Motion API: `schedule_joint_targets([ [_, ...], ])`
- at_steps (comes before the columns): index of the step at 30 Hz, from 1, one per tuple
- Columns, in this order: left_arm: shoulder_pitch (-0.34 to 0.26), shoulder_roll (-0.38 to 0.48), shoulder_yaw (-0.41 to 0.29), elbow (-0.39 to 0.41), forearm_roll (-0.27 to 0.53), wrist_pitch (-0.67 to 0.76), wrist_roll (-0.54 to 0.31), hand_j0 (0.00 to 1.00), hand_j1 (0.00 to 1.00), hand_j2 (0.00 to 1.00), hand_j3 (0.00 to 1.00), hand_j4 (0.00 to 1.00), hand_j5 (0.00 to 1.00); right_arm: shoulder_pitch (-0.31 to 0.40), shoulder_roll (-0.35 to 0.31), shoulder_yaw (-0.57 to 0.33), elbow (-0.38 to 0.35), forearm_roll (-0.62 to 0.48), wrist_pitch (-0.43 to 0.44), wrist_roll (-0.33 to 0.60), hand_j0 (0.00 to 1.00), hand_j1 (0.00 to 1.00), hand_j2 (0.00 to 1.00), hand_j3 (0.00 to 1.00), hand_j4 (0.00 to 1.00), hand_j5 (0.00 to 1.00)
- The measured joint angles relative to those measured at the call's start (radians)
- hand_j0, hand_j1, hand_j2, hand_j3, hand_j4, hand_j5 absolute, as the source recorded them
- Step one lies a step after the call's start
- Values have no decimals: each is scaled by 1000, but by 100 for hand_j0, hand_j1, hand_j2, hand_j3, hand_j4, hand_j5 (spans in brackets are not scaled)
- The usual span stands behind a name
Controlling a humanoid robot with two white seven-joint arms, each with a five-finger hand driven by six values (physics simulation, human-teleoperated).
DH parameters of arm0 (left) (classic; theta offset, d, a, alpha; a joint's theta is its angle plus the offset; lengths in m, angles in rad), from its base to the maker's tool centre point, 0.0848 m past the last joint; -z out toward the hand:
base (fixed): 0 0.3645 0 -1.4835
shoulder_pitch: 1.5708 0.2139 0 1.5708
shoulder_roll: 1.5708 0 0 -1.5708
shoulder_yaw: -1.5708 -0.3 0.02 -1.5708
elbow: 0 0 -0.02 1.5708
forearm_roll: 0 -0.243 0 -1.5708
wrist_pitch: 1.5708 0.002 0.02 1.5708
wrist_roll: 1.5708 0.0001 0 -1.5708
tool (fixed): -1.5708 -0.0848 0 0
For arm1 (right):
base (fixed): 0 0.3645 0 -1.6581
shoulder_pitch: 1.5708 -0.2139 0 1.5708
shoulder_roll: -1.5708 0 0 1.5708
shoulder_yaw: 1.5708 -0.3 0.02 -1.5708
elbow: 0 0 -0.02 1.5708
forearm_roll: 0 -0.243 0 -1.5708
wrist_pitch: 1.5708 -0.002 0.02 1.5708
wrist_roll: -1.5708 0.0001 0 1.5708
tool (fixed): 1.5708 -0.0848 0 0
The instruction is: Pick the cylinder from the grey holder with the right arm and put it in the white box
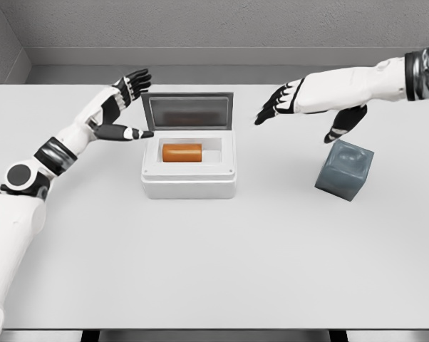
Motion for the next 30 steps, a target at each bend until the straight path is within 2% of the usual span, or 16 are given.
schedule_joint_targets([
  [8, 15, 9, 7, -1, 16, 1, 0, 100, 100, 100, 100, 100, 100, 12, -14, 0, 17, 1, 0, 0, 100, 100, 100, 100, 100, 100],
  [13, 28, 11, 5, -42, 27, 1, 0, 100, 100, 100, 100, 100, 100, 20, -32, -17, 25, 1, 0, 0, 100, 100, 100, 100, 100, 100],
  [18, 67, 27, 5, -94, 52, 1, 0, 100, 100, 100, 100, 100, 100, 21, -40, -22, 26, 1, 0, 0, 100, 100, 100, 100, 100, 100],
  [30, 103, 65, 1, -175, 100, 1, 0, 100, 100, 100, 100, 100, 100, 35, -52, -39, 27, 0, 0, 1, 100, 100, 100, 100, 100, 100],
])
